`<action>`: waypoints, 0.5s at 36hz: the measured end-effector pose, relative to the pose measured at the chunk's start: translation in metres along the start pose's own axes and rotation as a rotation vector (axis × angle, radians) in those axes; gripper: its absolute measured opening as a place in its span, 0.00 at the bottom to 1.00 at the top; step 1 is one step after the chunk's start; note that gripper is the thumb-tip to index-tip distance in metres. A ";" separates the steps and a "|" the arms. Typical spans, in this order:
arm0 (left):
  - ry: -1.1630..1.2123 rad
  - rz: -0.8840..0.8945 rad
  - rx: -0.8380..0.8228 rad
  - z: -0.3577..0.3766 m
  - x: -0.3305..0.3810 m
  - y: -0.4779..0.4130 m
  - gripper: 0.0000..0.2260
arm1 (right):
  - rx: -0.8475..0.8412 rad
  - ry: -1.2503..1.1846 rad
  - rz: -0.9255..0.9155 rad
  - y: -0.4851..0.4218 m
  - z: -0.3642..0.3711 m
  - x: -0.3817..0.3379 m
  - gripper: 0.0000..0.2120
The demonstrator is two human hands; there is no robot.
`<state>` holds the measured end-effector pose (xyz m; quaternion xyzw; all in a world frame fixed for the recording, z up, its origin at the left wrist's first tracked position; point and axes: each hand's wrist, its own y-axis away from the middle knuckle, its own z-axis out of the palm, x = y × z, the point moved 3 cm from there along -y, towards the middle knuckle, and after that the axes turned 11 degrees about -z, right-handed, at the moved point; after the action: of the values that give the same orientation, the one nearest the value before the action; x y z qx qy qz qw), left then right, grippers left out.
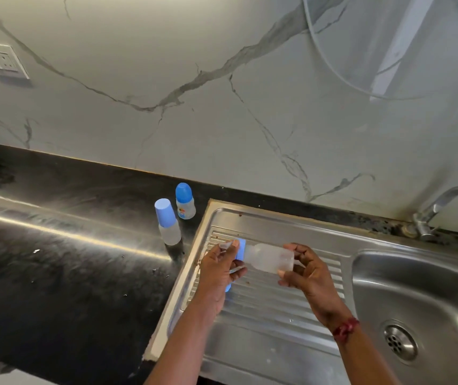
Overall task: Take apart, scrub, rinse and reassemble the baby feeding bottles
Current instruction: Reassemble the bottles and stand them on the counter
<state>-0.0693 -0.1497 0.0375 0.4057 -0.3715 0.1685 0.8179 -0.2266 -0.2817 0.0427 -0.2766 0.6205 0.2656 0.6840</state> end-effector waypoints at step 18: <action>0.050 -0.032 -0.071 0.044 -0.035 0.043 0.18 | 0.016 0.012 0.104 0.033 -0.045 -0.017 0.11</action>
<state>-0.1382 -0.1572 0.0524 0.3780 -0.3502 0.1520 0.8434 -0.2831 -0.2901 0.0546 -0.2398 0.6402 0.2941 0.6679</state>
